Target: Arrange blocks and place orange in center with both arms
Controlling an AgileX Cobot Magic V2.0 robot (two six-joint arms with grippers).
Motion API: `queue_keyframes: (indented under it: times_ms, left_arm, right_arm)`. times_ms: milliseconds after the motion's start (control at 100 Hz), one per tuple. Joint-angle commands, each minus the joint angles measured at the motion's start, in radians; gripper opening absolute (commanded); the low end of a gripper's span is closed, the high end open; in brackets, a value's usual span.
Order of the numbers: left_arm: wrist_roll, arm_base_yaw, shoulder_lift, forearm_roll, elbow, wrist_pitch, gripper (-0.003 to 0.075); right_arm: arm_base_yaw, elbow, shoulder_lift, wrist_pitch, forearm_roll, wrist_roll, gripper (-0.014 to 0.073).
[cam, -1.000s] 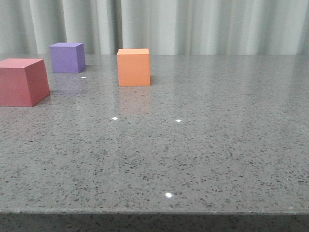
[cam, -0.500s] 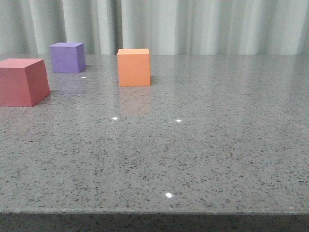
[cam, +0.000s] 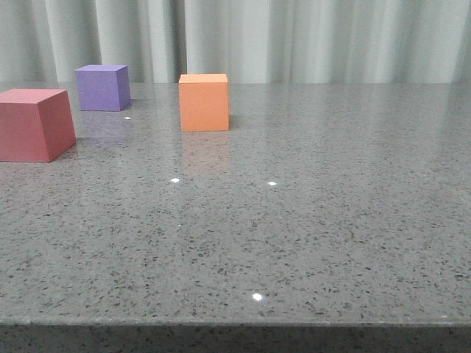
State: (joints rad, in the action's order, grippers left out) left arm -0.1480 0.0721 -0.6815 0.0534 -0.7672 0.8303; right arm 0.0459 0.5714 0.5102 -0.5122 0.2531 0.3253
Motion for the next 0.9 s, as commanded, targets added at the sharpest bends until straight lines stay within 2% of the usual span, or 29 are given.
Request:
queue_keyframes:
  times_ms: [0,160,310,600,890]
  left_arm:
    - [-0.006,-0.003,-0.009,-0.033,-0.042,-0.056,0.0661]
    - [-0.006,0.020,-0.061,-0.097,-0.128,-0.030,0.0619]
    - [-0.006,0.086,-0.171,-0.126,-0.250,-0.024,0.0618]
    - [-0.008,0.305,-0.493,-0.127,-0.495,-0.066,0.0618]
    - [-0.160,0.495,-0.823,0.005,-0.775,-0.106,0.0618]
  right_arm:
    - [-0.003,0.025,0.000,0.067,0.024,-0.008,-0.0067]
    - [-0.003,0.025,0.000,0.067,0.024,-0.008,-0.0067]
    - [-0.003,0.025,0.000,0.067,0.024,-0.008,-0.0067]
    - [-0.003,0.025,0.000,0.067,0.024,-0.008,-0.0067]
    - [-0.003,0.025,0.000,0.067,0.024,-0.008,-0.0067]
